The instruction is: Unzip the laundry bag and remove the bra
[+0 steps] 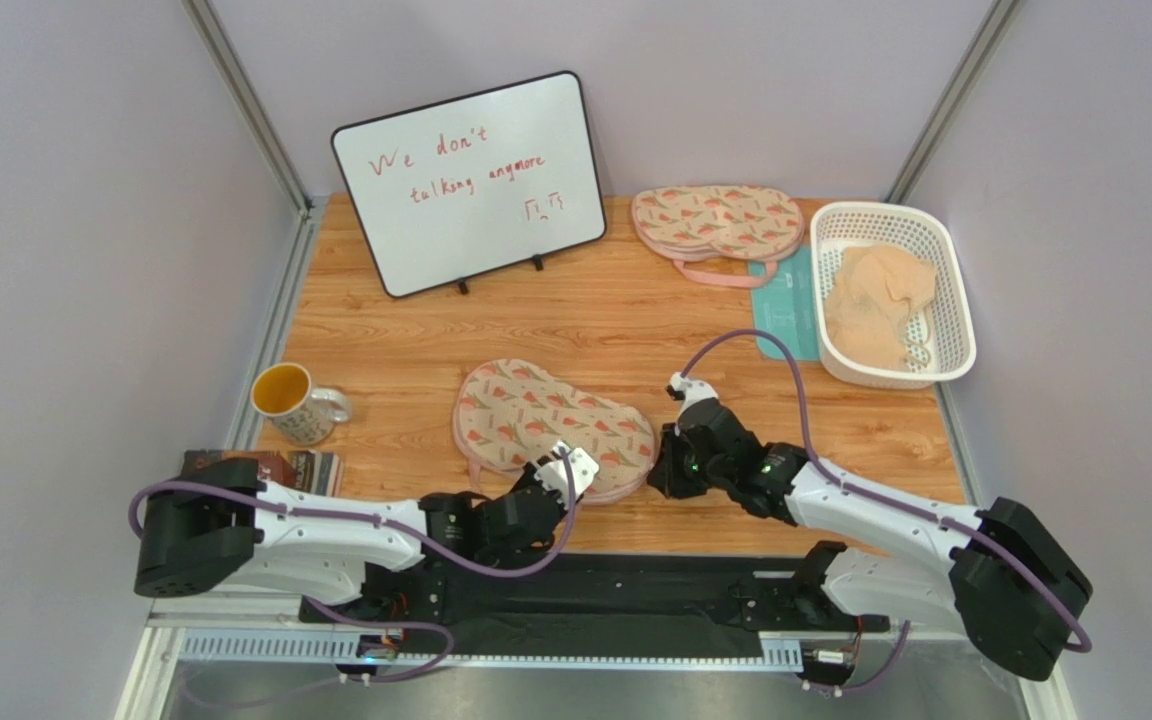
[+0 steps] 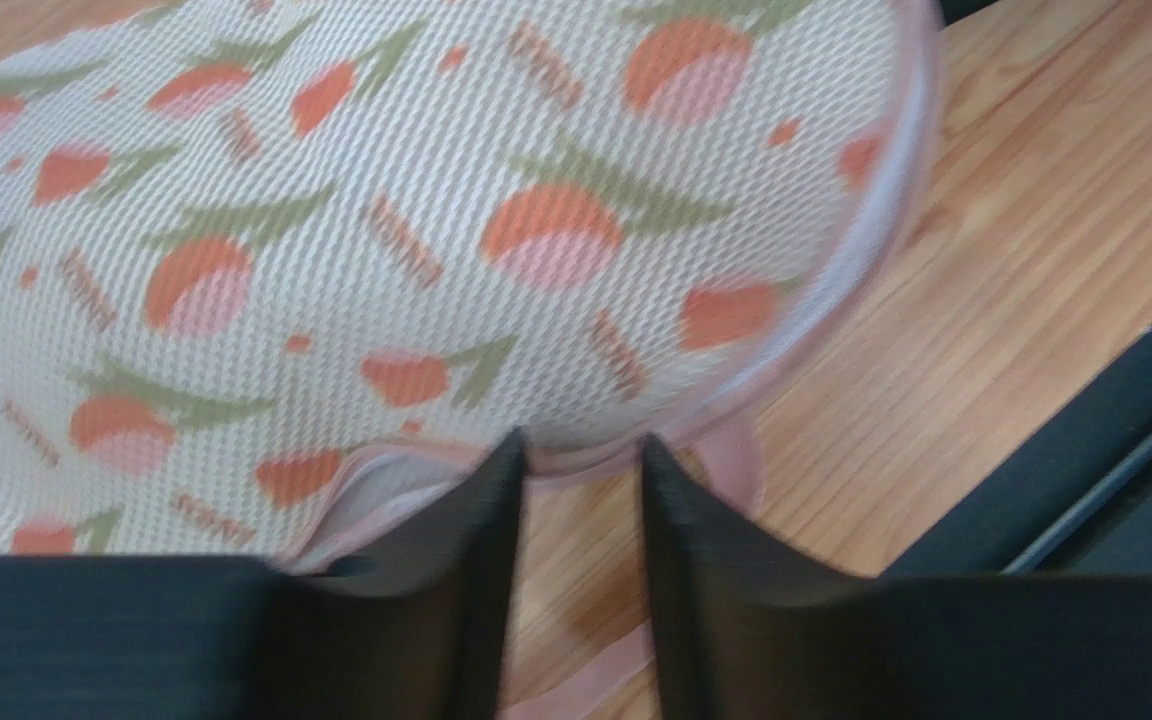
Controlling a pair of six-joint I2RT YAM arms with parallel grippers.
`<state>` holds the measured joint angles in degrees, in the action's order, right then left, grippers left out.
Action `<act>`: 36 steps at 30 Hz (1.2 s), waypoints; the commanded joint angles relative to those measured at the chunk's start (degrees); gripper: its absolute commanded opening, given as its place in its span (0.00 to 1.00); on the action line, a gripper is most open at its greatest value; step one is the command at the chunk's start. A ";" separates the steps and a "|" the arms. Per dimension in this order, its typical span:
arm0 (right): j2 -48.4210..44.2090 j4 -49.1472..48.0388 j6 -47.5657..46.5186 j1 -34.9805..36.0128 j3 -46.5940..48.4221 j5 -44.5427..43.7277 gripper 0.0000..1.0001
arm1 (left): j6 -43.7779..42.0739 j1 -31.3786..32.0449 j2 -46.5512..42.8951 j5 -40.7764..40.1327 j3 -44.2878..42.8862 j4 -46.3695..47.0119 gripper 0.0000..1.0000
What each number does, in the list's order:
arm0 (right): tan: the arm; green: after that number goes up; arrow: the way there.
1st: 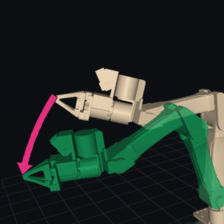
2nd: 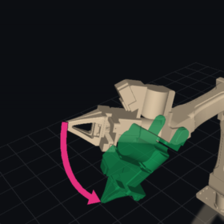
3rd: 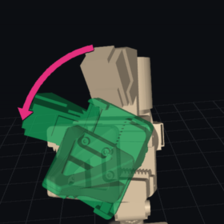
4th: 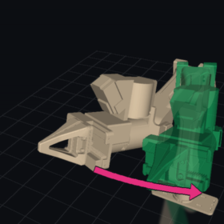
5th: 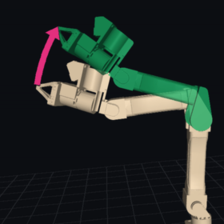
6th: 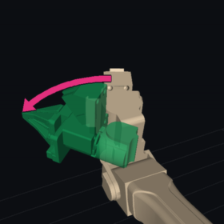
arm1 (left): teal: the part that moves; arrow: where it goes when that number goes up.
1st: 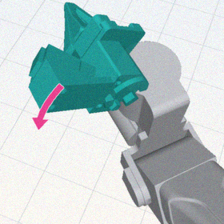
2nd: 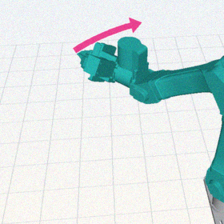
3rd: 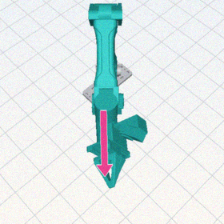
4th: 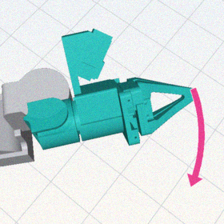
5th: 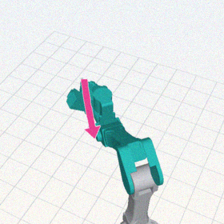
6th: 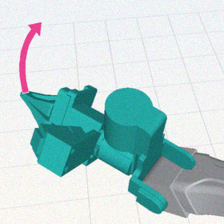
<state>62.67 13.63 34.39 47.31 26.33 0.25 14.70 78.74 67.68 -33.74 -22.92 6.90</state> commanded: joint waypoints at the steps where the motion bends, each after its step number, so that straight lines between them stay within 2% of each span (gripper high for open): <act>1: -0.97 1.93 -1.08 -0.82 0.83 -1.75 0.00 | 5.69 0.01 -2.46 -3.70 0.42 -6.63 0.52; 2: -1.24 2.19 -1.08 -0.82 0.66 -1.75 0.00 | 6.30 0.01 -3.07 -3.88 0.33 -8.55 0.60; 3: -1.50 2.28 -1.17 -0.82 0.57 -1.66 0.00 | 7.00 0.01 -4.82 -4.32 0.24 -10.13 0.64; 4: -2.02 2.45 -1.08 -0.82 0.48 -1.66 0.00 | 8.84 0.01 -5.88 -4.58 0.07 -11.37 0.76; 9: -2.82 2.63 -0.47 -0.82 0.13 -1.13 0.00 | 13.86 -0.34 -14.15 -6.78 -0.02 -18.14 0.85; 13: -2.38 2.28 -0.12 -0.46 0.04 -1.13 0.00 | 15.53 -3.93 -15.82 -4.33 0.06 -20.87 0.85; 14: -2.29 1.93 0.15 -0.29 -0.05 0.70 0.00 | 15.97 -6.64 -15.74 -1.97 0.33 -20.87 0.85; 21: -2.56 0.52 1.73 1.82 -1.19 0.89 0.00 | 14.31 -13.25 -12.93 6.04 2.61 -13.15 0.85; 24: -2.47 0.61 2.08 2.96 -1.10 0.63 0.00 | 12.90 -15.89 -8.54 8.95 2.18 -9.02 0.85; 29: -2.73 0.44 3.22 5.50 -1.36 0.10 0.00 | 11.14 -17.48 0.60 9.30 -0.01 -3.65 0.85; 36: -1.86 -0.79 4.89 9.11 -1.89 -0.16 0.00 | 6.14 -20.90 8.25 7.72 -6.43 -4.34 0.85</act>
<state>60.97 15.86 37.50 54.54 25.10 0.34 24.67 59.79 73.28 -25.78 -24.84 0.40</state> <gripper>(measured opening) 0.006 0.848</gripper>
